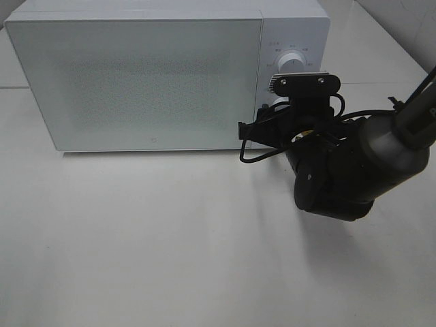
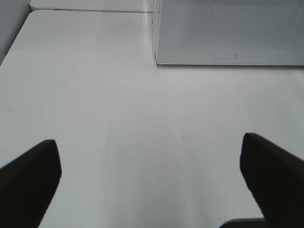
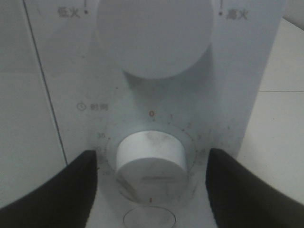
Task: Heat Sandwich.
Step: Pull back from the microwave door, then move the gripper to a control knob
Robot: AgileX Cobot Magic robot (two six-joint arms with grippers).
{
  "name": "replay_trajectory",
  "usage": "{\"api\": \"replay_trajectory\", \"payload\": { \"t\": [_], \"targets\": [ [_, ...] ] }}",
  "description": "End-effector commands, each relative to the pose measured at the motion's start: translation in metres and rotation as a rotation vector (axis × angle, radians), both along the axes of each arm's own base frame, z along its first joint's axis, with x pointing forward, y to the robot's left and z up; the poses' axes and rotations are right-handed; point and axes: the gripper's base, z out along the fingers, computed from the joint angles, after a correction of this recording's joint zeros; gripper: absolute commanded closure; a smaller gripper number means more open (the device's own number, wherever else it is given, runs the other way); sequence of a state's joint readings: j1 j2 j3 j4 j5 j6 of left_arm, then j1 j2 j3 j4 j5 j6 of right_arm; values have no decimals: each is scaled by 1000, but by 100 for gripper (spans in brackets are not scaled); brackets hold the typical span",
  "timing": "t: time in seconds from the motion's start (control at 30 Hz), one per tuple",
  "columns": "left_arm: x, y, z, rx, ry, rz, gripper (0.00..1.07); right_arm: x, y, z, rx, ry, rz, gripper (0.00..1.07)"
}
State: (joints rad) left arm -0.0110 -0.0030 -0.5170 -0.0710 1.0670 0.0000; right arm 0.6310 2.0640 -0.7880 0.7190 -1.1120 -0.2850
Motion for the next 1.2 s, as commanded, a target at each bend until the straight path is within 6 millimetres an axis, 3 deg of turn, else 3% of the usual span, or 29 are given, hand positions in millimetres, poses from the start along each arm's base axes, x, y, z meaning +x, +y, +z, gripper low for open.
{"api": "replay_trajectory", "payload": {
  "t": [0.03, 0.2, 0.27, 0.83, 1.2],
  "targets": [
    [-3, 0, 0, 1, -20, 2, 9, 2, 2, 4, 5, -29, 2, 66],
    [-3, 0, 0, 1, -20, 2, 9, 2, 1, 5, 5, -37, 0, 90],
    [-3, 0, 0, 1, -20, 2, 9, 2, 1, 6, 5, -45, -3, 94],
    [-3, 0, 0, 1, -20, 2, 9, 3, 1, 7, 24, -56, -11, 92],
    [-3, 0, 0, 1, -20, 2, 9, 3, 1, 7, 144, -55, -34, 92]
  ]
}}
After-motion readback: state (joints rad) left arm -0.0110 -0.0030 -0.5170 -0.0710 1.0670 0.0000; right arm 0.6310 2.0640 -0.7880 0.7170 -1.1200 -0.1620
